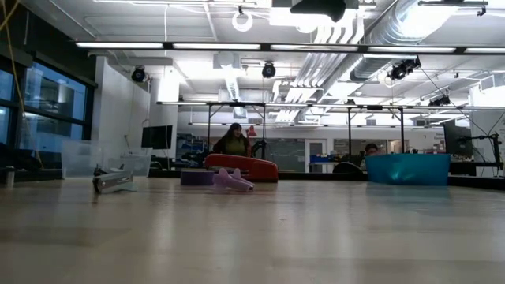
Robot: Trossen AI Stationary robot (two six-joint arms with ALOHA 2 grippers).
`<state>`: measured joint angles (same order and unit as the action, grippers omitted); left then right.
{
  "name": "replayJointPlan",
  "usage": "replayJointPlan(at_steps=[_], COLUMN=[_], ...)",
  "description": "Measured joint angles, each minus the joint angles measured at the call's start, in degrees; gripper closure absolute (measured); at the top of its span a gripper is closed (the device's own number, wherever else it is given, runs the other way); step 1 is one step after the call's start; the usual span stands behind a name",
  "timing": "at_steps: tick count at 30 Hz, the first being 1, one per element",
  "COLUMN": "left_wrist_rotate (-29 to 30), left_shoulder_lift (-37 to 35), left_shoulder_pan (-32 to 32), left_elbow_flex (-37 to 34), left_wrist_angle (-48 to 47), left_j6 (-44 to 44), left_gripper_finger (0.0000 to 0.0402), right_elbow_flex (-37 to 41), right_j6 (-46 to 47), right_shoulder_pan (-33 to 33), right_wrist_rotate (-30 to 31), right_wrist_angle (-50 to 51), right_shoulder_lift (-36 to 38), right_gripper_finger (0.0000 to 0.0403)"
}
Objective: Pick and place Stapler, Stapler remover, tape
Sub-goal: Put the red tape into the black bin, then put the blue tape into the black bin
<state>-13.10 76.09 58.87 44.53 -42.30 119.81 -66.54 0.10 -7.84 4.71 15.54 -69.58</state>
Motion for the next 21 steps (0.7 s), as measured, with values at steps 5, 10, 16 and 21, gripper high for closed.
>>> replayJointPlan(at_steps=[5, 10, 16, 21], left_wrist_rotate=[-0.3, -0.3, 0.4, 0.6], left_shoulder_lift=[0.0, 0.0, 0.0, -0.3], left_shoulder_pan=[0.0, 0.0, 0.0, 0.0], left_elbow_flex=[0.0, 0.0, 0.4, 1.3], left_wrist_angle=[0.0, 0.6, 1.7, -0.5], left_j6=[0.3, 0.4, 0.4, 2.0], left_gripper_finger=[0.0302, 0.0266, 0.0251, 0.0250], right_elbow_flex=[0.0, 0.0, 0.0, 0.0], right_j6=[0.0, 0.1, 0.1, 0.2], right_shoulder_pan=[0.0, 0.0, 0.0, 0.0], right_wrist_rotate=[-0.3, -0.6, -1.1, -1.7], right_wrist_angle=[0.2, 0.2, 1.0, 1.1], right_shoulder_lift=[0.0, 0.0, 0.0, 0.0], right_gripper_finger=[0.0176, 0.0176, 0.0176, 0.0176])
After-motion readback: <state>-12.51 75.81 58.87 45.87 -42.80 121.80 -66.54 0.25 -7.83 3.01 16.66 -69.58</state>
